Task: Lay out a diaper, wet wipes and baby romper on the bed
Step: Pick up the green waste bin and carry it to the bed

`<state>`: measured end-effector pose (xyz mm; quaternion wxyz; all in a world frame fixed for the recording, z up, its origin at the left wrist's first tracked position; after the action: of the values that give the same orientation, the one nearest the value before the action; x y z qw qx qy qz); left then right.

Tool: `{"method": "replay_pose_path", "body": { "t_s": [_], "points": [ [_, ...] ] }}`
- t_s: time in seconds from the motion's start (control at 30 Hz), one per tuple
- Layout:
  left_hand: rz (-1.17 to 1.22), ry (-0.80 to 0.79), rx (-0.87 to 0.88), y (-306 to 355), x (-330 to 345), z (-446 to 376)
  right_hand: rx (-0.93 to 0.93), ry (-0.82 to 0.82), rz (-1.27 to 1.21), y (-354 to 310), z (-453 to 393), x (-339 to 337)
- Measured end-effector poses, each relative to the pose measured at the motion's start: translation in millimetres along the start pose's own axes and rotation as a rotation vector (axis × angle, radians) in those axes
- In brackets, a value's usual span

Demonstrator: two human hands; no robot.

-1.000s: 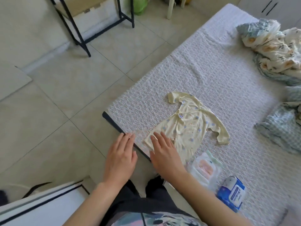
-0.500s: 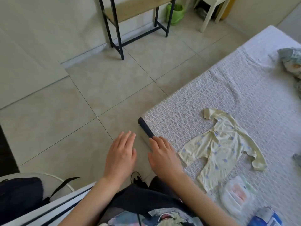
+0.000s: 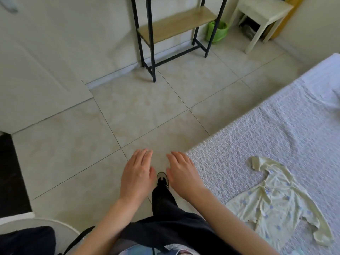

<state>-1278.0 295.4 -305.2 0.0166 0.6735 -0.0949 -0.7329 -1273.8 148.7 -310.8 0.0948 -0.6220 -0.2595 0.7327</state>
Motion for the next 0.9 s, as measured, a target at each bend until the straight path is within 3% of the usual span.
{"method": "replay_pose_path", "body": {
  "t_s": [0.43, 0.73, 0.9],
  "points": [
    [0.069, -0.022, -0.067, -50, -34, -174, 0.022, -0.007, 0.023, 29, -189, -60],
    [0.039, -0.085, 0.096, -87, -39, -320, 0.200, 0.025, -0.002, 43, -295, -69],
    [-0.028, -0.117, 0.285, -91, -48, -414, 0.349, 0.087, -0.037, 51, -347, -81]
  ]
}}
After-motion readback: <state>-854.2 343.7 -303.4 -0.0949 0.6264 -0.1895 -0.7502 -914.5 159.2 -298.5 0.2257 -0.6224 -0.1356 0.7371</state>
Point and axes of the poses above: each hand's wrist, its own z-axis away from the middle knuckle, its own x-axis out of the palm, y = z × x, the point moved 4 cm from there along -z, towards the middle knuckle, and after that the axes turned 9 degrees about -z, right-handed, at the moved point
